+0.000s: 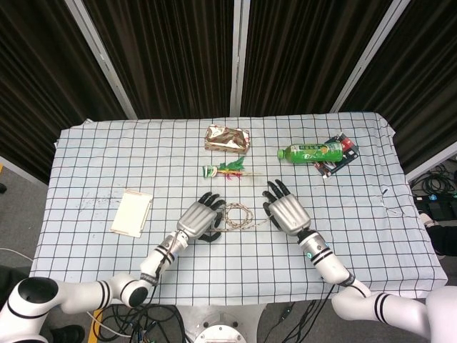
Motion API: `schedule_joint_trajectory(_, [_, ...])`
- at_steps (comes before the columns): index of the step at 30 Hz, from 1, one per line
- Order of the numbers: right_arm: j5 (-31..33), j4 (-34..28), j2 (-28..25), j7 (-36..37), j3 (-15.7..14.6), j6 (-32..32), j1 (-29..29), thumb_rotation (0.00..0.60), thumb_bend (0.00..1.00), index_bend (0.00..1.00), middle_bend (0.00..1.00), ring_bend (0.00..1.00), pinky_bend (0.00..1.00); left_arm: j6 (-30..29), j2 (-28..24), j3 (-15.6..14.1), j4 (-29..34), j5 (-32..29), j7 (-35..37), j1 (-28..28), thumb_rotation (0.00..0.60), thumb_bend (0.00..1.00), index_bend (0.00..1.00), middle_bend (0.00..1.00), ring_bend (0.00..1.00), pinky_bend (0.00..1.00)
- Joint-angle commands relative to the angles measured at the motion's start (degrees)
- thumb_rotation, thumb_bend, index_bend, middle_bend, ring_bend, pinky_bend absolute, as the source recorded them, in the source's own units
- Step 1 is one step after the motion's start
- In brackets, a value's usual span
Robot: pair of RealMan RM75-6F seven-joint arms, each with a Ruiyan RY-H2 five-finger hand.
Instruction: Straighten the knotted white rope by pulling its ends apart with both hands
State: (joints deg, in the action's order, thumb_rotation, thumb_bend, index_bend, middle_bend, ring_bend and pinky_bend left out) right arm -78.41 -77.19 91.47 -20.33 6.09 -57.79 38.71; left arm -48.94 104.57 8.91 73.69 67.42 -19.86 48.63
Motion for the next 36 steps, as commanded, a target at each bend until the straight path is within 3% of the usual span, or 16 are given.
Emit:
schedule_joint_trajectory(1, [0.0,0.1,0.1,0.1,0.0,0.0,0.0,0.6,0.51,0.66,0.22,0.0,0.0,0.0,0.2,-0.2,-0.4,0.0,-0.4,0.1,0.452,0.31,0.55,0.11,0.0,0.0])
schedule_joint_trajectory(11, [0.0,0.8,0.5,0.4,0.0,0.1,0.1,0.6,0.51,0.66,0.22,0.0,0.0,0.1,1.3,-0.4,-2.1,0.0,-0.3,0.4,0.479,0.32,0.56,0.11,0.0,0.0])
schedule_joint_trajectory(17, [0.1,1.0,0.6,0.5,0.0,0.1,0.1,0.6,0.51,0.66,0.22,0.0,0.0,0.0,1.5,-0.5,-2.7,0.2,-0.1,0.3,0.551,0.32,0.57,0.11,0.0,0.0])
schedule_joint_trajectory(36, [0.4,0.8,0.5,0.4,0.2,0.1,0.1,0.6,0.51,0.66,0.22,0.0,0.0,0.3,0.6,-0.5,-2.1,0.8,1.1,0.3,0.572,0.39,0.61,0.12,0.0,0.0])
